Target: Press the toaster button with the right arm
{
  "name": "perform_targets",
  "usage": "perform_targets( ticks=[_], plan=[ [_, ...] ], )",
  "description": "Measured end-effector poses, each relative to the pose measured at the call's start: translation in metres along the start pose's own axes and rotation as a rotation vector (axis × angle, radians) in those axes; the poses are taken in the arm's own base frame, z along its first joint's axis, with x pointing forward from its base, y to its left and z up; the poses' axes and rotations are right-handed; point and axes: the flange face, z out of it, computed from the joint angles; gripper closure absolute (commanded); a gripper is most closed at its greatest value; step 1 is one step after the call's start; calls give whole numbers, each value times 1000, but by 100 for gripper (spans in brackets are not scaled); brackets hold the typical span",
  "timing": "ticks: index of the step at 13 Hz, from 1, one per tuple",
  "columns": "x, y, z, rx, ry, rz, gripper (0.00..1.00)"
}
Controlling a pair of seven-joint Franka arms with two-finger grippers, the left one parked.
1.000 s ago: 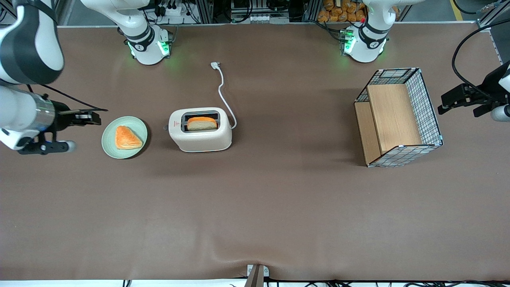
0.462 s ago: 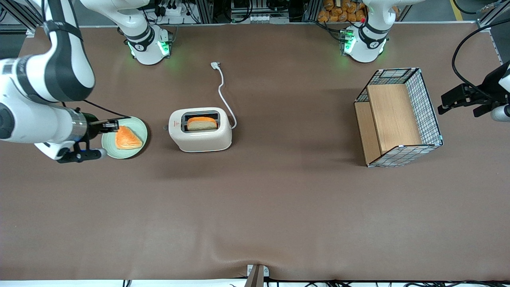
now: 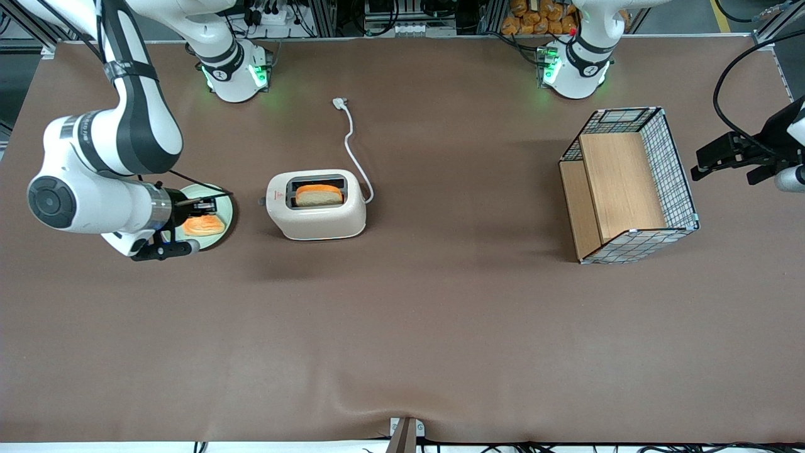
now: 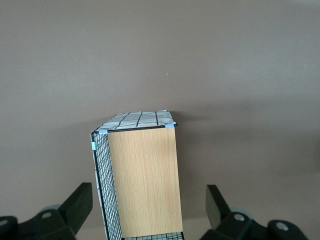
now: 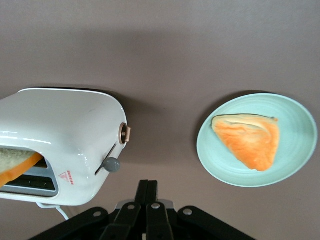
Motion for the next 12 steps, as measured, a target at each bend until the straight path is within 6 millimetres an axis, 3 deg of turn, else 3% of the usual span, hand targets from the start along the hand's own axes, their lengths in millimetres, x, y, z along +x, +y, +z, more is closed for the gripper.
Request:
perform_targets(
  ticks=[6, 12],
  plan=[
    [-2, -4, 47, 73, -13, 29, 100],
    [-9, -35, 83, 128, -34, 24, 100]
  ],
)
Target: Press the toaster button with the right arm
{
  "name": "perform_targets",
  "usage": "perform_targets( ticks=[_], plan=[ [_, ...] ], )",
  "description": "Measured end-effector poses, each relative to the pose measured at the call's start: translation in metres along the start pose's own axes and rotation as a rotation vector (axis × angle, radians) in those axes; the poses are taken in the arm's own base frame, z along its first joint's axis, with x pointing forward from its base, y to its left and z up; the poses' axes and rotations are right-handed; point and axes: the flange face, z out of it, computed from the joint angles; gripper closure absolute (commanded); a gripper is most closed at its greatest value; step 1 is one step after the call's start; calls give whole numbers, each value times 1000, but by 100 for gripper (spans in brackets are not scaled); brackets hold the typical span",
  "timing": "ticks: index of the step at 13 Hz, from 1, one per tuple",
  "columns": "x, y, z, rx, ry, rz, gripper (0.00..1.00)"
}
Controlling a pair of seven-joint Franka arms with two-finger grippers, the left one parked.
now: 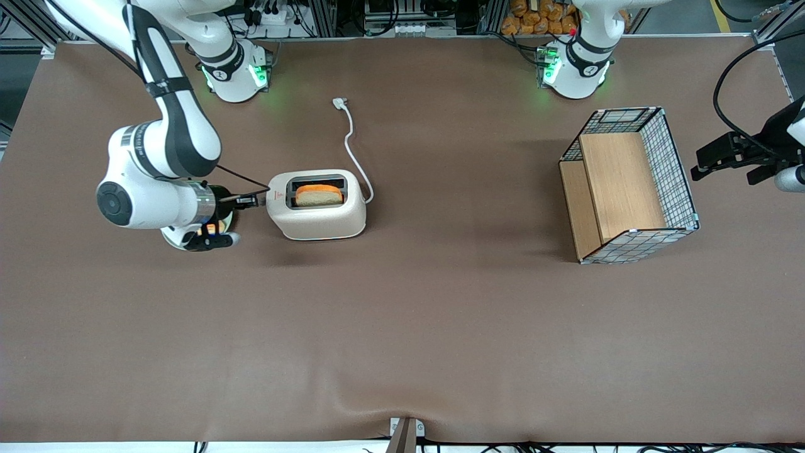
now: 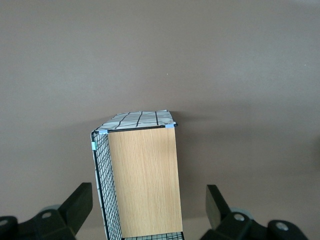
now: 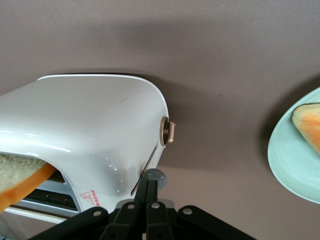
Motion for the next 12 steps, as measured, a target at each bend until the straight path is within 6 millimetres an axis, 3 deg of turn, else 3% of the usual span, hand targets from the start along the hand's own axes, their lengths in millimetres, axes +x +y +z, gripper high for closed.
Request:
perform_targets(
  ticks=[12],
  plan=[
    [-2, 9, 19, 35, 11, 38, 100]
  ],
)
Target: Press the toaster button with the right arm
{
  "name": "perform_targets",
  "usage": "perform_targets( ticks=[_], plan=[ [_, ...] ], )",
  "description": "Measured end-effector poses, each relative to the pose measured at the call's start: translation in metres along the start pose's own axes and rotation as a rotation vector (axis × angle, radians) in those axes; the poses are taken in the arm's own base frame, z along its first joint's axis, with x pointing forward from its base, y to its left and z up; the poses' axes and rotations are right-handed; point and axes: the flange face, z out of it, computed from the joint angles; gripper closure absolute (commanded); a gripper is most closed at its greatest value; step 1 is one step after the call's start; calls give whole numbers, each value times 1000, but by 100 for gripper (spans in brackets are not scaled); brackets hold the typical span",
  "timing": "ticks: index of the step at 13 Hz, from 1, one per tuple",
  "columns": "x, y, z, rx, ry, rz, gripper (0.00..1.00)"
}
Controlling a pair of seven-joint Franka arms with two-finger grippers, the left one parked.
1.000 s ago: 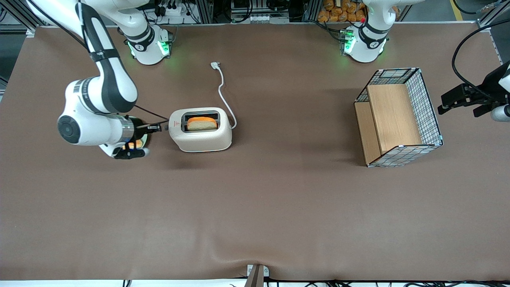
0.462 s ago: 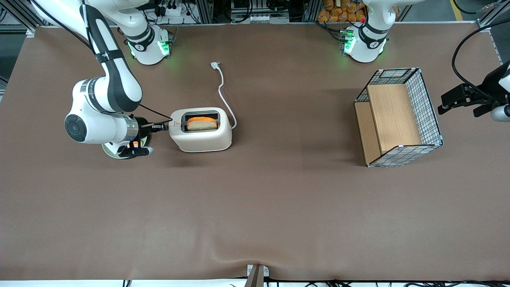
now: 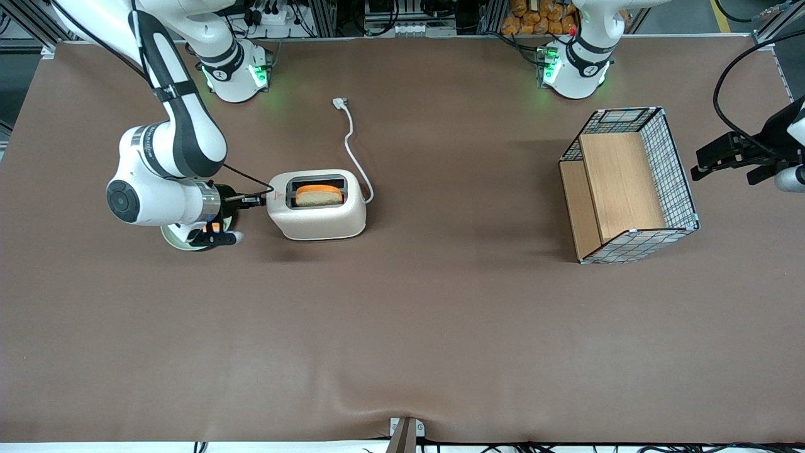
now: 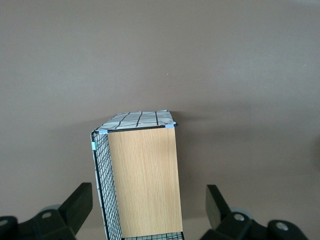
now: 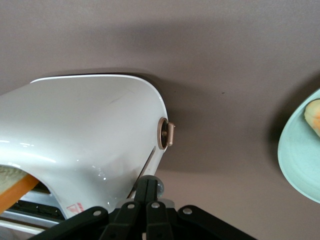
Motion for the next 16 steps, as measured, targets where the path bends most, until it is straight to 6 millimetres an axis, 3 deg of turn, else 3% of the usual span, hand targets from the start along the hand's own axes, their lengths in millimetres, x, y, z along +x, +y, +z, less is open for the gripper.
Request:
perform_targets(
  ticks=[8, 16],
  plan=[
    [1, 4, 11, 14, 30, 18, 100],
    [4, 14, 34, 25, 63, 42, 100]
  ],
)
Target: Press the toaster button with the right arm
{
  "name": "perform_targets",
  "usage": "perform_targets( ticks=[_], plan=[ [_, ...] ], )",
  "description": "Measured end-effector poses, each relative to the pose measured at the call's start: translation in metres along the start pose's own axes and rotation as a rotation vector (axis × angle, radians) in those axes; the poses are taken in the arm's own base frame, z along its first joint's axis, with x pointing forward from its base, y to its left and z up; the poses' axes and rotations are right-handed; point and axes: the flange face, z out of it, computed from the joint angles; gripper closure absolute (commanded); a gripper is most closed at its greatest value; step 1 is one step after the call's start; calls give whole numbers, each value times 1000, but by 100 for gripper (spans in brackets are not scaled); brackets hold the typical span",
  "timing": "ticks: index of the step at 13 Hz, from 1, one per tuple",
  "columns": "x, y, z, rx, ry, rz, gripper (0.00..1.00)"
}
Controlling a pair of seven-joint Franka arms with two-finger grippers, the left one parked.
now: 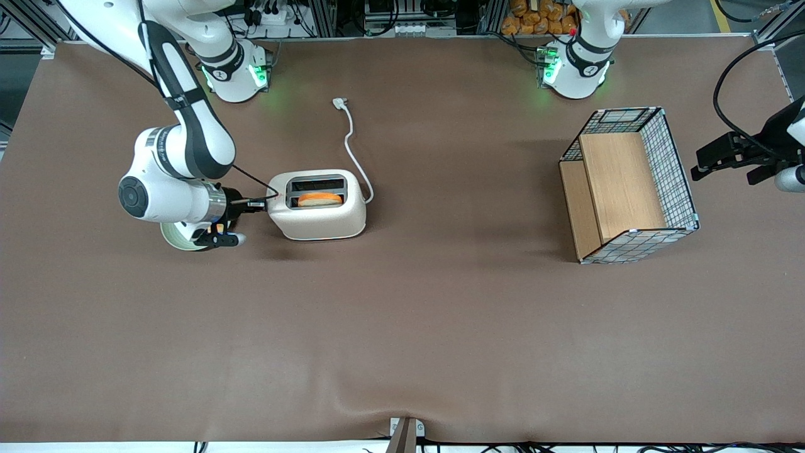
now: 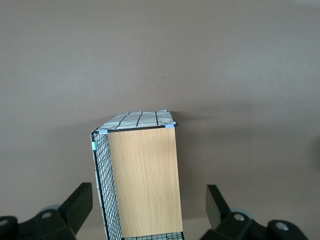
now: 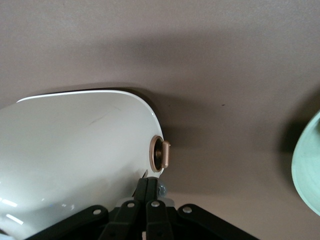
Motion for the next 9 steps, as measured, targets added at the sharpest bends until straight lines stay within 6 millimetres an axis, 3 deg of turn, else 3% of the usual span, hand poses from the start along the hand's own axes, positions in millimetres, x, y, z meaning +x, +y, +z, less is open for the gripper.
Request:
perform_targets(
  ticks=[9],
  plan=[
    [1, 8, 7, 22, 28, 15, 100]
  ],
)
